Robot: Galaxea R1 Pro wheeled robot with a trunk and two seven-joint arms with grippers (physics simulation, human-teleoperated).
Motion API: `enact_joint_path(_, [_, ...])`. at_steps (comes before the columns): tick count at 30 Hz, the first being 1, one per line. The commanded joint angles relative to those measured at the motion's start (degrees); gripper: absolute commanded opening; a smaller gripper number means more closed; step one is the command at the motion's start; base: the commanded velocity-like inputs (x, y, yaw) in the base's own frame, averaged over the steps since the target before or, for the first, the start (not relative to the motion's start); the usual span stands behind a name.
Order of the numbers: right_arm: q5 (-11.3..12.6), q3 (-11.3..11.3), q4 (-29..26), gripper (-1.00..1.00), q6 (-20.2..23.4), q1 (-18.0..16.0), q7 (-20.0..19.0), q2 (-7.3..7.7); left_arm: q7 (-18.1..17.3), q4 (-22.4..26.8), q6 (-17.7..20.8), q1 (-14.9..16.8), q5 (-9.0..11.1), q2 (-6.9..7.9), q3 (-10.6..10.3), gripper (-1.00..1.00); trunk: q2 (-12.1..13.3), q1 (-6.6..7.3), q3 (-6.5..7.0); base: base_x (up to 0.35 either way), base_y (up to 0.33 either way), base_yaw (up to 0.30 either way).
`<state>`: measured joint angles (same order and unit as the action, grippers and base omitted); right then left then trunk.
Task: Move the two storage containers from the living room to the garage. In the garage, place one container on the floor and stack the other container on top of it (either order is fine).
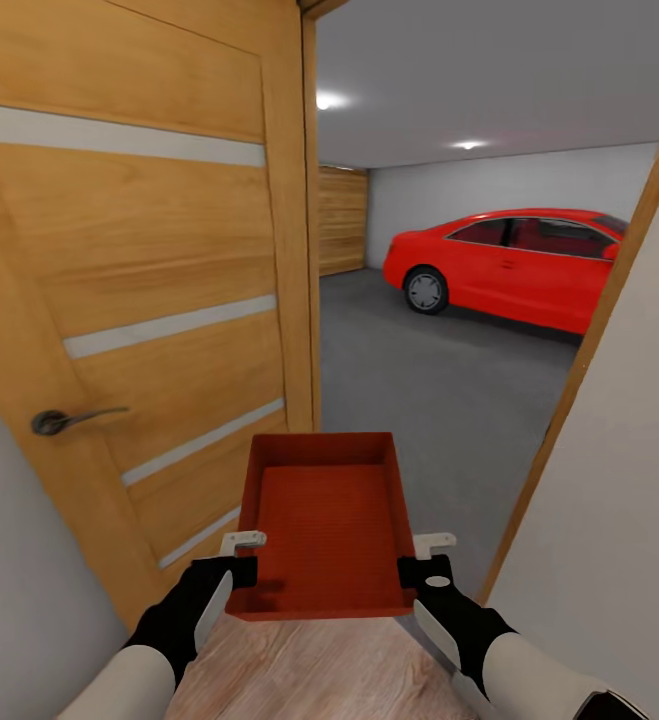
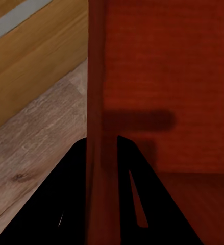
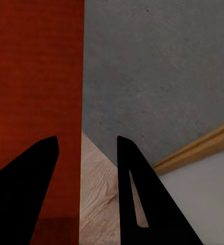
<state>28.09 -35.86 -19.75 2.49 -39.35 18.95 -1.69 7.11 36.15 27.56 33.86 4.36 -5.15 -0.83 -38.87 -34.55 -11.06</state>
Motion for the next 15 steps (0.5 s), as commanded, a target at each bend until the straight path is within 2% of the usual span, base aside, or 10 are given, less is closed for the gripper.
enact_joint_path(1, [0.8,-0.2,-0.1,-1.00,0.3,0.0,0.5,-1.04,1.9,0.3,-0.5,0.1,-1.8,-0.04,0.6,-1.00,-0.1,-0.02,-0.10,0.012,0.011,-0.179])
enact_joint_path(15, [0.9,-0.2,-0.1,-1.00,0.3,0.0,0.5,-1.04,1.9,0.4,-0.5,0.1,-1.8,-0.04,0.8,-1.00,-0.1,-0.02,-0.10,0.001,0.001,-0.235])
